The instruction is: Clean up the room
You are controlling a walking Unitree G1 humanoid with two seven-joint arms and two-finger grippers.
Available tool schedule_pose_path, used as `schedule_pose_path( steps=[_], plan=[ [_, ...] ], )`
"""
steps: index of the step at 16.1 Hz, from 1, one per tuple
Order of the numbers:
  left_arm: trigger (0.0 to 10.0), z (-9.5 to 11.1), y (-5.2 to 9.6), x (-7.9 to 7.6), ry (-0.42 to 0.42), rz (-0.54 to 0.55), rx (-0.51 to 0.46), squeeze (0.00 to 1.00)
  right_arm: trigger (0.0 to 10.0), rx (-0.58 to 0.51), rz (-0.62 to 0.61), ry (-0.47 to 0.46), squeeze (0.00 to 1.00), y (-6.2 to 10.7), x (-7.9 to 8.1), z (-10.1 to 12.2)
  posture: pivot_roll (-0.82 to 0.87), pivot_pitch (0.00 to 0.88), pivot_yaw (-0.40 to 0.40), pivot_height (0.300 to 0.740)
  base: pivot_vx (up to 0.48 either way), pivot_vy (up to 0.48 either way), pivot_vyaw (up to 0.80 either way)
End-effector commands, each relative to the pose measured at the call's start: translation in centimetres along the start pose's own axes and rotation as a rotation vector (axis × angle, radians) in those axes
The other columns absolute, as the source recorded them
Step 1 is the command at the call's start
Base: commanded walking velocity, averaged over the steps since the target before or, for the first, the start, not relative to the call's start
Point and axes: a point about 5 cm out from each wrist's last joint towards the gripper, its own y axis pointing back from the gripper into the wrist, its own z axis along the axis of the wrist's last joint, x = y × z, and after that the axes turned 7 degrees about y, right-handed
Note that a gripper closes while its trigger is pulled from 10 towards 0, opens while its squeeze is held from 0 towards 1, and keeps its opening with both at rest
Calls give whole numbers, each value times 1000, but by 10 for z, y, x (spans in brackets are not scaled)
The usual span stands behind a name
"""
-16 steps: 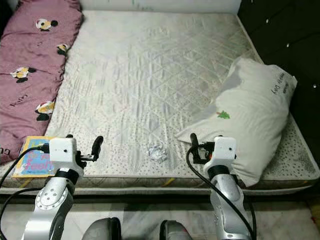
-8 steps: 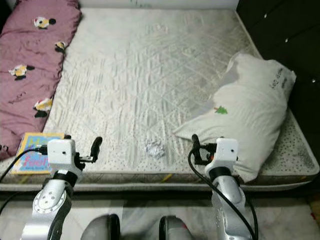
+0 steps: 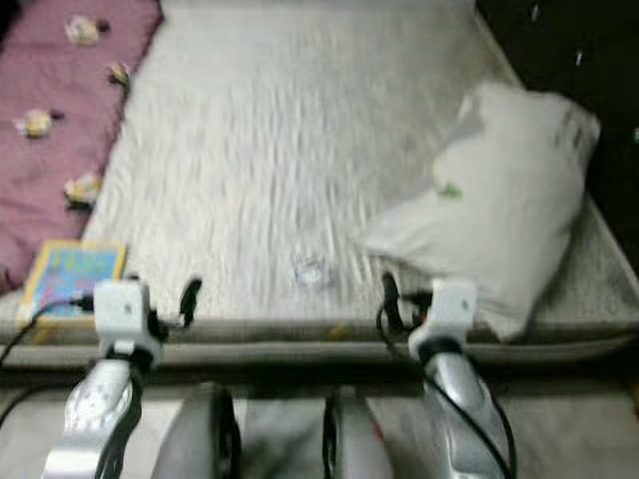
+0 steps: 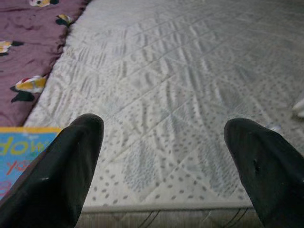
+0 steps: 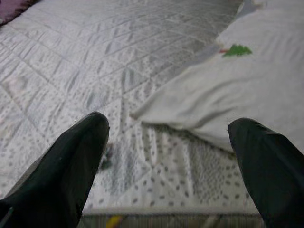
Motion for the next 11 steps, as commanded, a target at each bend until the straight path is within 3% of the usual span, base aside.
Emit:
schedule_pose_path(
  steps=[1,11],
  plan=[
    [10000,2,1,5,-8,29,-7,0,10000,8,-5,-4,0,2,-2,0,13,207,10,633,0,0,0],
    [10000,1,11,21,-41,94,21,0,10000,8,12,-4,0,5,-1,1,12,220,5,633,0,0,0]
  ],
)
